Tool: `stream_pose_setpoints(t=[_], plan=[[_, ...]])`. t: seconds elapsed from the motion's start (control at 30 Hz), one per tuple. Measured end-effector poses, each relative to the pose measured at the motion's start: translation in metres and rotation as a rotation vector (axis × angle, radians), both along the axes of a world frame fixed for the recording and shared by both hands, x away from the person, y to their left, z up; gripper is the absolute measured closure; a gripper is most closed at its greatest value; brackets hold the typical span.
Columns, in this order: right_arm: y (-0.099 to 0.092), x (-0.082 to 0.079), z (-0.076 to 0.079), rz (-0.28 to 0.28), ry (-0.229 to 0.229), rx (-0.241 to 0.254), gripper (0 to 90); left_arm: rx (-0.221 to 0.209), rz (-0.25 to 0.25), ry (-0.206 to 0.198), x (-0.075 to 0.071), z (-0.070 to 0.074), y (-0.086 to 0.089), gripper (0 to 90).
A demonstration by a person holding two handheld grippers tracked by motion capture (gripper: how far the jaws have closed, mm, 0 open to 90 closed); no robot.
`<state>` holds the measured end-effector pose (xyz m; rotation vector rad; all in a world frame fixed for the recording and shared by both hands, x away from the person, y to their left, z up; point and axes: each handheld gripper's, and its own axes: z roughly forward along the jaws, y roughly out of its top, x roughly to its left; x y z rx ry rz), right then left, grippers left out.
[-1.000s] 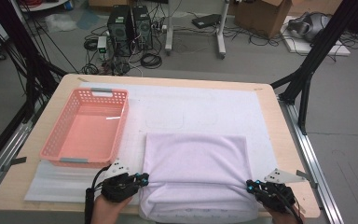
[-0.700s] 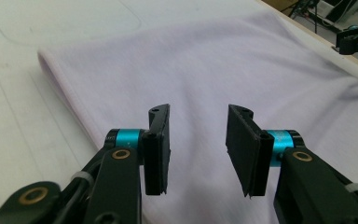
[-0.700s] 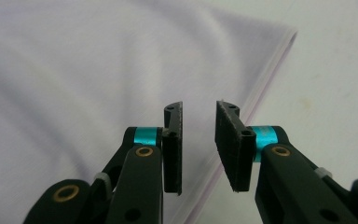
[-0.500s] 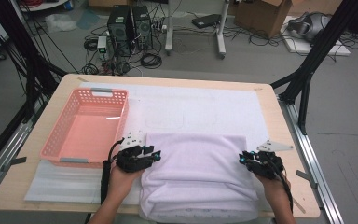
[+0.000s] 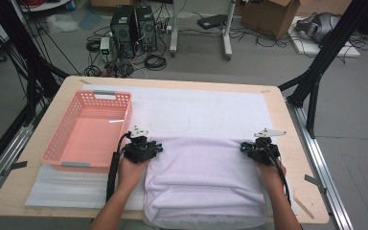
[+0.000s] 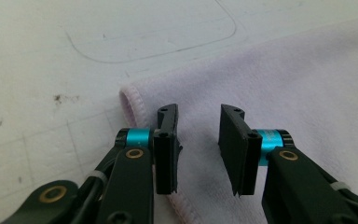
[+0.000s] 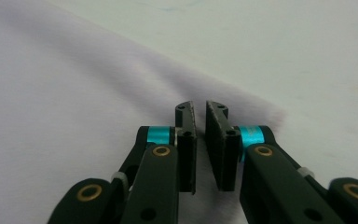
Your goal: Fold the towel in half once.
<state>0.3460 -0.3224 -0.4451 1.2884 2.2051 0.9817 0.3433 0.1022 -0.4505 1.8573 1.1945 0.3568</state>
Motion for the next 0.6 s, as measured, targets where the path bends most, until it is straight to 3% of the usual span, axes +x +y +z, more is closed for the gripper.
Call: stream_pose_setpoints(t=[0.1, 0.17, 0.23, 0.43, 0.53, 0.6], plan=[[-0.004, 0.0, 0.001, -0.06, -0.025, -0.075, 86.6, 0.024, 0.025, -0.023, 0.001, 0.0, -0.001, 64.1], [-0.009, 0.001, 0.001, -0.085, -0.015, -0.057, 86.7, 0.058, 0.037, -0.052, 0.0, 0.001, 0.0, 62.7], [-0.012, 0.001, 0.003, -0.089, -0.012, -0.054, 85.7, 0.035, 0.051, -0.051, 0.001, 0.001, 0.002, 60.4], [-0.021, -0.005, 0.009, -0.063, -0.01, 0.044, 65.7, 0.041, 0.098, -0.036, 0.004, -0.001, 0.006, 48.7], [-0.024, -0.006, 0.007, -0.062, 0.006, 0.04, 50.3, 0.041, 0.069, -0.019, 0.006, -0.001, 0.005, 48.8], [-0.026, -0.006, 0.005, -0.061, 0.029, 0.034, 47.6, 0.043, 0.063, -0.018, 0.006, -0.002, 0.004, 47.5]])
